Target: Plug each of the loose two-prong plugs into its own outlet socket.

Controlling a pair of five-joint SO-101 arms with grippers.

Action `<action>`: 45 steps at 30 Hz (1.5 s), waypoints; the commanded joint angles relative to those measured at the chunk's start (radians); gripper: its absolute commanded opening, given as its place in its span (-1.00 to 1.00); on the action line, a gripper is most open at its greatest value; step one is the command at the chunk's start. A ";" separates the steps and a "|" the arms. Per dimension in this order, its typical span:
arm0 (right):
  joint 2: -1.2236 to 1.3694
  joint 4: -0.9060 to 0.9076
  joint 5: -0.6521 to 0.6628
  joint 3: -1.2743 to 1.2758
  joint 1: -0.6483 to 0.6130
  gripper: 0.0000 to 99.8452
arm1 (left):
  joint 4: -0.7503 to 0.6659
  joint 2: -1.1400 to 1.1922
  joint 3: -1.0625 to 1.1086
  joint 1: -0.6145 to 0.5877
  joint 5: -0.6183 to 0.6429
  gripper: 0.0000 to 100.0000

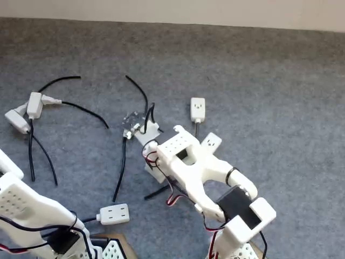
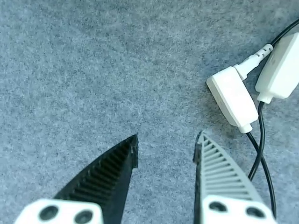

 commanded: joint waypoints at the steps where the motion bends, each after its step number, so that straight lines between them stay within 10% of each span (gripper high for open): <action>1: -0.179 0.050 -0.008 -0.054 -0.001 -0.99 | 0.123 -0.025 -0.044 0.050 -0.026 -0.59; 11: -0.888 -0.312 -0.071 0.435 0.024 -0.99 | 0.373 -0.028 -0.099 0.354 -0.068 -0.51; 22: -0.937 -0.404 -0.089 0.608 0.022 -0.99 | 0.361 -0.476 0.162 0.748 0.041 -0.51; 36: -0.947 -0.400 -0.149 0.671 -0.062 -0.99 | -0.226 -1.379 1.360 0.843 0.066 -0.51; 45: -0.946 -0.199 -0.121 0.483 0.335 -0.99 | 0.255 -1.388 1.391 0.845 -0.434 -0.52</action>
